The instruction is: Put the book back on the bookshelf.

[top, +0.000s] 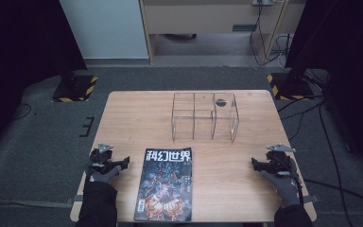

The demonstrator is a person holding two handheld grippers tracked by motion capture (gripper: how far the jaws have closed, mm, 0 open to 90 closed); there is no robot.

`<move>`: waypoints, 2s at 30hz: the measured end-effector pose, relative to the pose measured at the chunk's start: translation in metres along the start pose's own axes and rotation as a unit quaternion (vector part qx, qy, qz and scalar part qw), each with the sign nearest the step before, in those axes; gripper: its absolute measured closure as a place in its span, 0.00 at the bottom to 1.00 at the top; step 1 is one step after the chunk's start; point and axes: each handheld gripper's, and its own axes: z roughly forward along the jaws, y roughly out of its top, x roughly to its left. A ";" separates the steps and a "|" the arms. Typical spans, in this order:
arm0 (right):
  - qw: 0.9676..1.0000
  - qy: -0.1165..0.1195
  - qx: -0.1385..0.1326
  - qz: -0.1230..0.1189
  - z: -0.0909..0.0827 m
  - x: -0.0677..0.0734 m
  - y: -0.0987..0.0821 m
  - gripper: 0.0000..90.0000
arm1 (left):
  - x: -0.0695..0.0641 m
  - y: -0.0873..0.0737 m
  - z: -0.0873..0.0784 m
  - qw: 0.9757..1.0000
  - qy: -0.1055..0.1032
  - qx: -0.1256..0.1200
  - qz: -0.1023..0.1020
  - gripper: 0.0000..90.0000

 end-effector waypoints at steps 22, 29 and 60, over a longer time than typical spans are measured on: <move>0.989 0.092 -0.110 0.047 -0.042 0.021 0.020 0.07 | -0.016 0.009 -0.032 0.998 -0.032 -0.051 -0.028 0.19; 0.986 0.120 -0.112 0.017 -0.052 0.038 0.023 0.09 | -0.023 0.008 -0.038 0.997 -0.047 -0.056 -0.021 0.19; 0.978 0.153 -0.144 -0.006 -0.067 0.102 0.043 0.14 | -0.061 0.007 -0.033 0.994 -0.092 -0.048 0.037 0.21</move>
